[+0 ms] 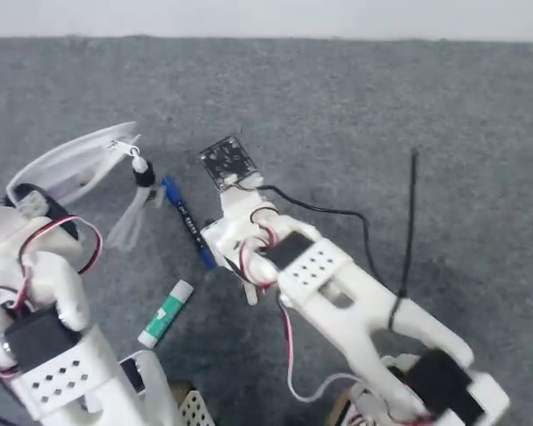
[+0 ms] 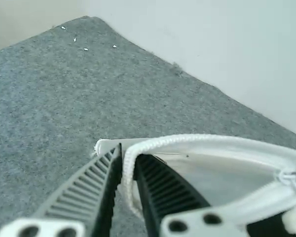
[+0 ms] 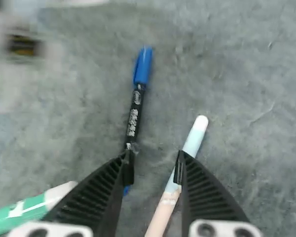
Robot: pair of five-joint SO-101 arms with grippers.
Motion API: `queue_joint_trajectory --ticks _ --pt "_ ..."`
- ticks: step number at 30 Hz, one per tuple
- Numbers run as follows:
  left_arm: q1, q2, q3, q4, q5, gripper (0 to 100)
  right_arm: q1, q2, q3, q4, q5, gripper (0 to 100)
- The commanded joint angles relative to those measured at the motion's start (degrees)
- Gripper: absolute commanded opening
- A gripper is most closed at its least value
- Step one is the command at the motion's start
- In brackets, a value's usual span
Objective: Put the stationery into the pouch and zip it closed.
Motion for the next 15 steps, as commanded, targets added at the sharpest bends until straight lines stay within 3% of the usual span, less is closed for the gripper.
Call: queue_joint_trajectory --ticks 1,7,15 --pt "-0.4 -0.4 -0.7 -2.8 1.1 1 2.4 3.6 -6.3 0.3 -0.6 13.1" --pt "-0.4 -0.4 0.0 -3.1 1.1 1 2.7 13.4 -12.7 1.7 -0.5 13.1" --pt "-0.4 -0.4 0.0 -3.1 1.1 1 5.7 24.7 -29.8 17.9 -6.9 13.2"
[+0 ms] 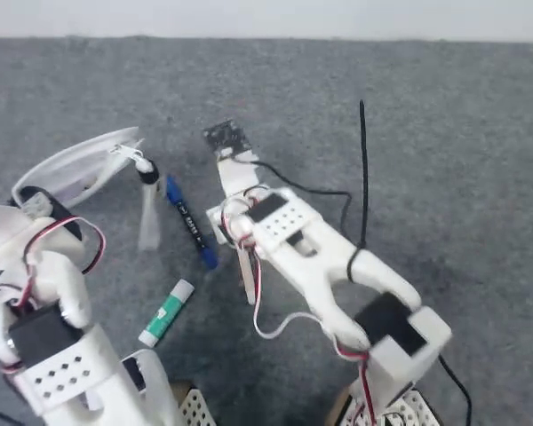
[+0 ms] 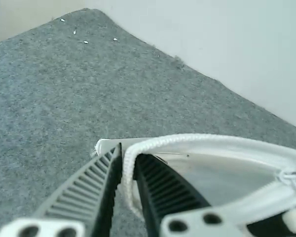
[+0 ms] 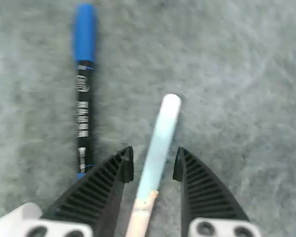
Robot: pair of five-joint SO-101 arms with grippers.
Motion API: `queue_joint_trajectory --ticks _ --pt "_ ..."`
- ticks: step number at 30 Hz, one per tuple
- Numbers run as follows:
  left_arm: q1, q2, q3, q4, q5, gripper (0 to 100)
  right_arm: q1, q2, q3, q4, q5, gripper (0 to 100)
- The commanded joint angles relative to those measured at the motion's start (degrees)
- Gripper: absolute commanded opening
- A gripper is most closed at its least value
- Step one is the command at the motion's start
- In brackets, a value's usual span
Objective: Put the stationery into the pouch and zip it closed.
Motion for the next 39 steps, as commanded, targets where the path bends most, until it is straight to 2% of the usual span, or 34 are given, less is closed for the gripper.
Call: queue_joint_trajectory --ticks 1,12,17,22,30,39 --pt "-0.4 -0.4 -1.5 -2.7 1.1 1 1.2 2.6 -9.8 6.2 -1.3 13.1" --pt "-0.4 -0.4 -1.5 -2.7 1.1 1 1.2 16.8 -21.5 7.6 -1.2 12.9" --pt "-0.4 -0.4 -1.5 -2.7 1.1 1 1.2 19.9 -23.1 7.7 2.5 12.5" --pt "-0.4 -0.4 -1.5 -2.6 1.1 1 1.2 20.2 -24.1 9.2 2.6 0.2" --pt "-0.4 -0.4 -1.5 -2.5 1.1 1 0.7 18.1 -25.4 15.8 2.6 0.6" --pt "-0.4 -0.4 -1.5 -2.5 1.1 1 1.2 6.9 -25.5 24.7 2.5 0.6"
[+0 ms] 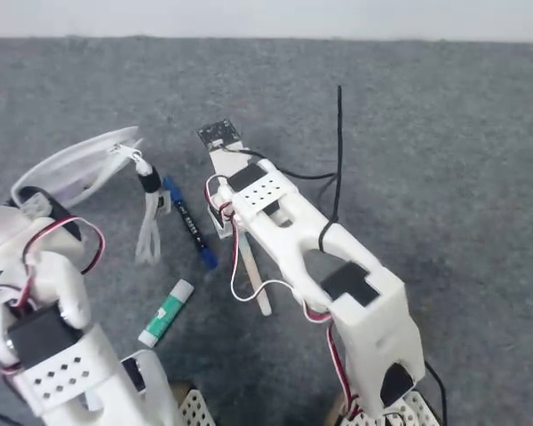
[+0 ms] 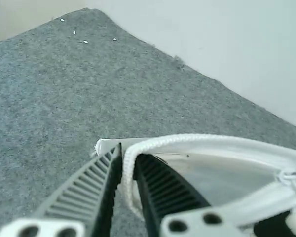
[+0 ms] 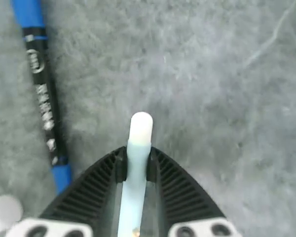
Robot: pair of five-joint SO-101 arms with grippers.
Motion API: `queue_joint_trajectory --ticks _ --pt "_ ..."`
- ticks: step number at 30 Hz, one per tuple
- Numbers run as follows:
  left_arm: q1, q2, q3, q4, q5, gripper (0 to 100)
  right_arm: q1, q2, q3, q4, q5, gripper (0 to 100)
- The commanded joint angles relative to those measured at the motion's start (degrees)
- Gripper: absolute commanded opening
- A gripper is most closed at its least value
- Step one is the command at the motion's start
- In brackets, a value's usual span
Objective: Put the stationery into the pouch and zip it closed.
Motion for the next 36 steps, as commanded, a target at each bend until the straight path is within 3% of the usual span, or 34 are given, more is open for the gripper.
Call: queue_joint_trajectory --ticks 1,14,27,36 --pt "-0.4 -0.4 -1.5 -2.5 1.1 1 0.6 -9.6 -2.6 3.7 0.8 0.6" --pt "0.2 -0.4 -1.5 -2.5 1.1 1 0.7 -23.7 -2.4 13.0 0.8 0.6" --pt "7.4 -0.4 -1.8 -2.7 1.1 1 0.6 -34.7 -2.3 20.7 0.9 0.6" --pt "18.0 -0.1 -4.6 -2.8 1.3 1 0.3 -42.7 -0.4 23.0 1.0 0.6"
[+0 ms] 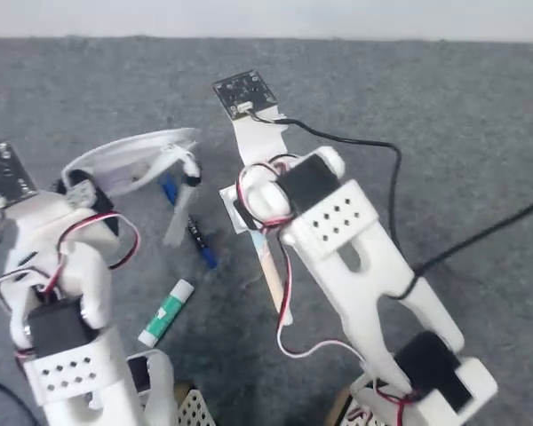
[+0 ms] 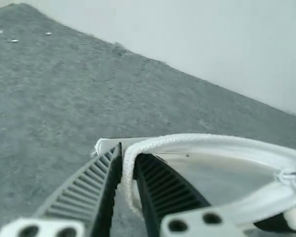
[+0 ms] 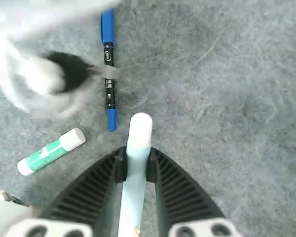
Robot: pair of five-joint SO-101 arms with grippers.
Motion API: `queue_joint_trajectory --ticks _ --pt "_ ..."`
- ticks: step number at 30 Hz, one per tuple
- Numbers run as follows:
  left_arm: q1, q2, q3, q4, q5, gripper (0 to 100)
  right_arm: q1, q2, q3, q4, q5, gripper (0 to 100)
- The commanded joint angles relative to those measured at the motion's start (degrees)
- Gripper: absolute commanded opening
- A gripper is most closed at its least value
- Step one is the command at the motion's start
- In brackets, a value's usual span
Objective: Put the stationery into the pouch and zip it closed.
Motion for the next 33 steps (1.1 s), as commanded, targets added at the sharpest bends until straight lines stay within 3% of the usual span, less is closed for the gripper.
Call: queue_joint_trajectory --ticks 1,17,22,33 --pt "5.6 -0.1 -4.6 -2.8 1.9 1 0.2 -7.4 0.2 0.3 0.9 0.6" --pt "13.2 0.0 -1.5 -4.6 3.5 1 0.0 -29.4 4.3 -3.0 0.5 0.6" --pt "16.5 0.0 1.1 -6.3 3.4 1 -3.1 -32.0 4.3 -5.8 0.5 0.6" --pt "16.8 0.0 1.5 -6.2 3.3 1 -7.0 -37.1 4.3 -8.0 0.5 0.6"
